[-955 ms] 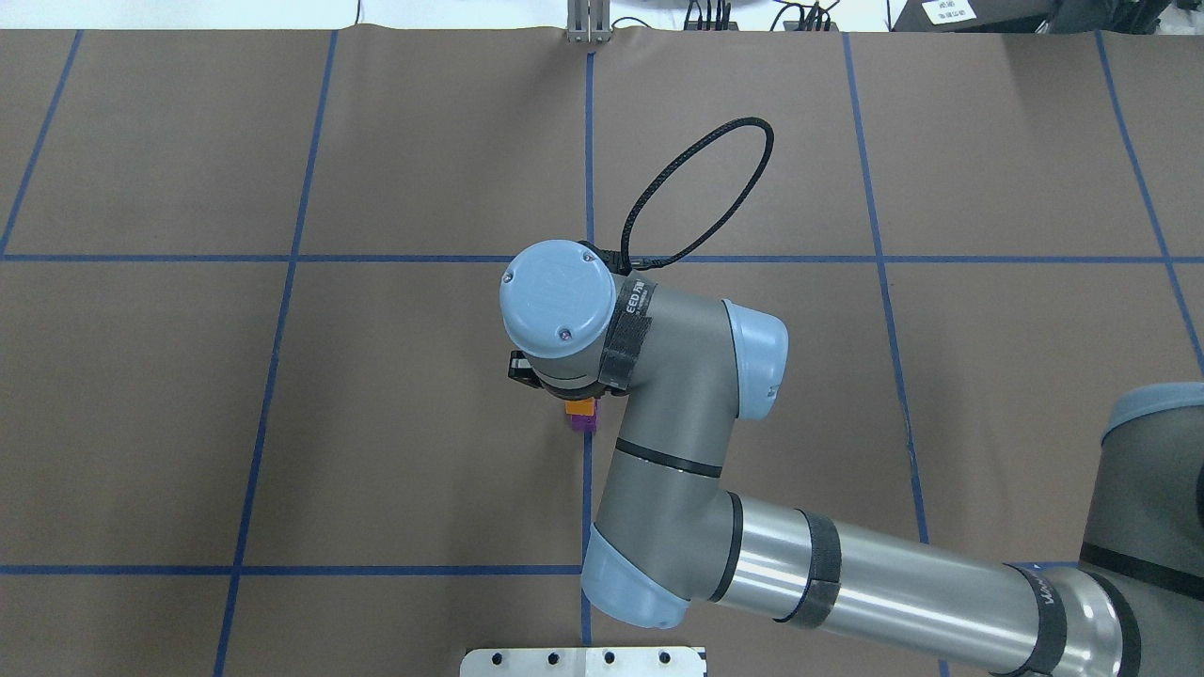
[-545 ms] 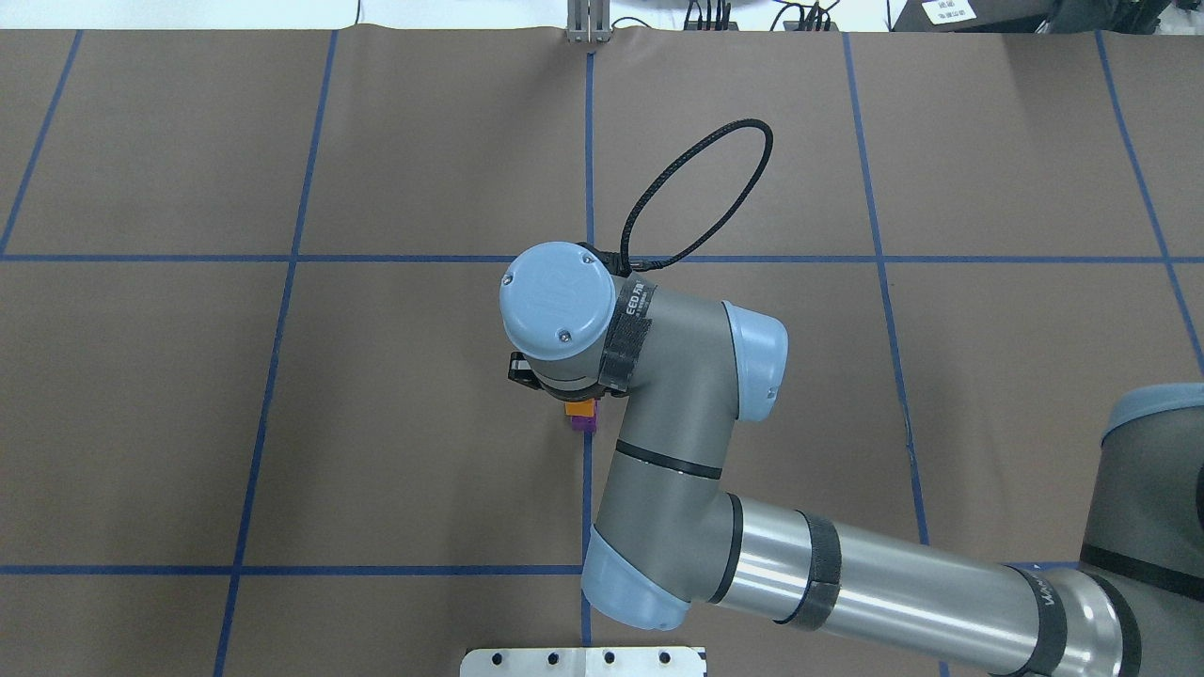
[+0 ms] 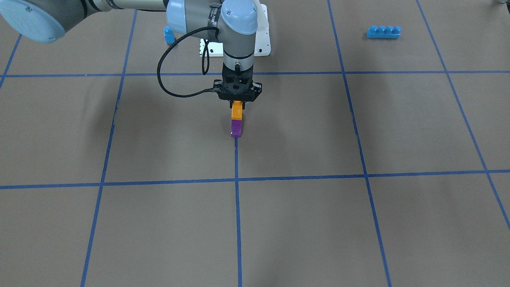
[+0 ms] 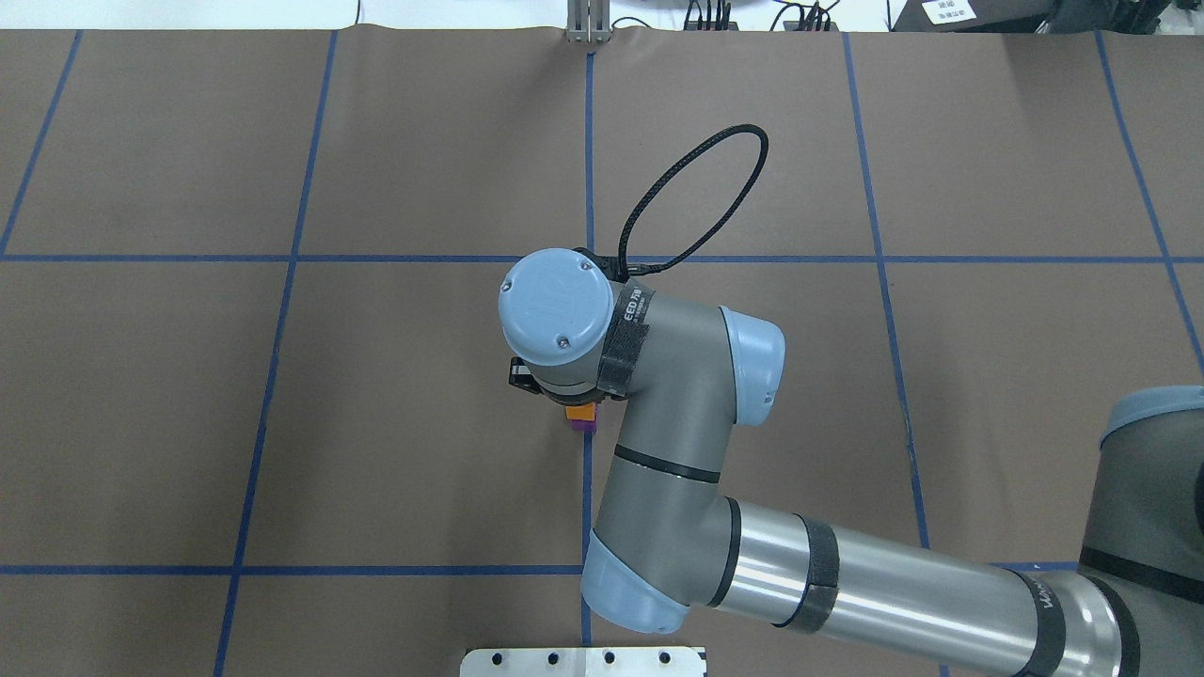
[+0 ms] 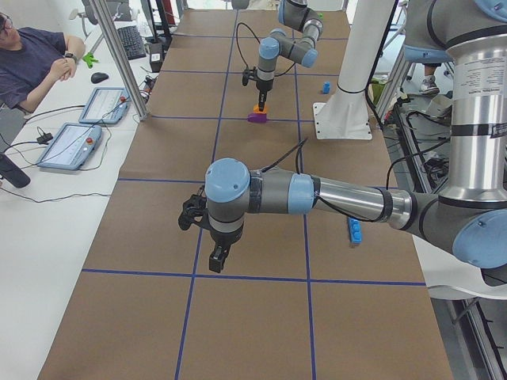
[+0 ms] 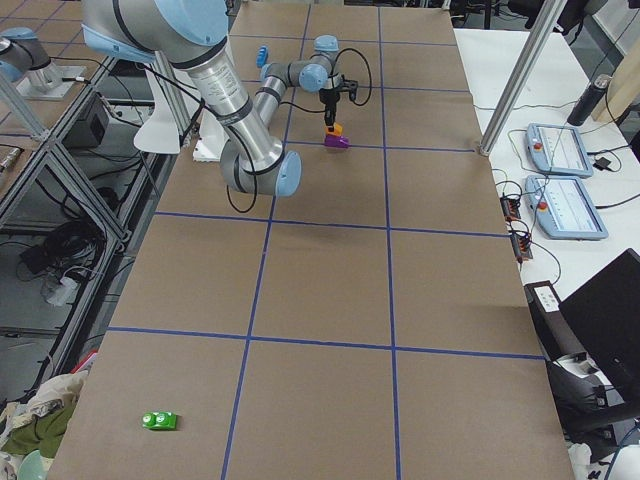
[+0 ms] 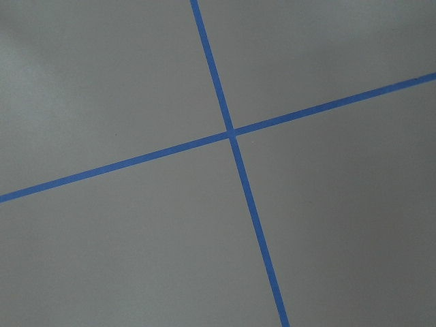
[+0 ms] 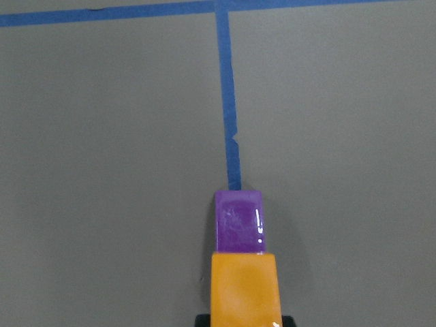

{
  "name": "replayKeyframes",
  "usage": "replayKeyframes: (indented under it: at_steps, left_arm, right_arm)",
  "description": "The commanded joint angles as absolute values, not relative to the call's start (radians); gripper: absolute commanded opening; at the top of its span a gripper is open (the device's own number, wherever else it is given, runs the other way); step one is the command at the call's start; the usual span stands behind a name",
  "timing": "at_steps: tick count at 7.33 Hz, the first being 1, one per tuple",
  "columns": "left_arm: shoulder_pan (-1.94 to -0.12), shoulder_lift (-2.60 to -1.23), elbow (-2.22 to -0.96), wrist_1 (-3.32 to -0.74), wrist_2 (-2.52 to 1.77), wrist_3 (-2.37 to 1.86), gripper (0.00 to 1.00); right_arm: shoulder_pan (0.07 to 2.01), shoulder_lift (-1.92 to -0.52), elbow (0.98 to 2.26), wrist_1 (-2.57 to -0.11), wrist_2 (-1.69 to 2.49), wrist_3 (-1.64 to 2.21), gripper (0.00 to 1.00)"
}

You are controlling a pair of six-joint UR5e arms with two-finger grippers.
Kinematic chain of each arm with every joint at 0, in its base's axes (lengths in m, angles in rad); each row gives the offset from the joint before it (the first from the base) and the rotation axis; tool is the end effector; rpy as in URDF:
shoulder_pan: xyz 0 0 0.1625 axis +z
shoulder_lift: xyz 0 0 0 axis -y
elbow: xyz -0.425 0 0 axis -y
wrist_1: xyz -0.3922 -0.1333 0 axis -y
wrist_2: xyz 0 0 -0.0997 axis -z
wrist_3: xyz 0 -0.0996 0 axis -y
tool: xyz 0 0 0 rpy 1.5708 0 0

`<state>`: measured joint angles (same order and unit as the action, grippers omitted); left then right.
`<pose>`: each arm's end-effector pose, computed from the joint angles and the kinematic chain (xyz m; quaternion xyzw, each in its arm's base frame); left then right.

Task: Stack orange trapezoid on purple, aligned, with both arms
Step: 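Lower and align the orange block onto the purple block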

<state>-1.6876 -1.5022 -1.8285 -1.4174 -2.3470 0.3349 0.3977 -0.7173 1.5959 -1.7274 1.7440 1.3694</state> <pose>-0.1165 -0.4477 0.5802 0.1008 0.3651 0.1074 0.9192 -0.6098 -0.3821 0.1477 0.0265 -0.3601 0.0609 0.9305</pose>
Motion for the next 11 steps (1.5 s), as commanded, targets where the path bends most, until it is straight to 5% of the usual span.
replayKeyframes:
  at_steps: [1, 11]
  left_arm:
    - [-1.687, -1.503, -1.827, -1.417, -2.347, 0.334, 1.00]
    - [-1.686, -1.513, -1.824, -1.417, -2.347, 0.333, 1.00]
  right_arm:
    - [0.393, -0.729, 1.594, -1.726, 1.743, 1.356, 0.00]
    - [0.379, -0.774, 1.589, -1.607, 1.715, 1.302, 0.00]
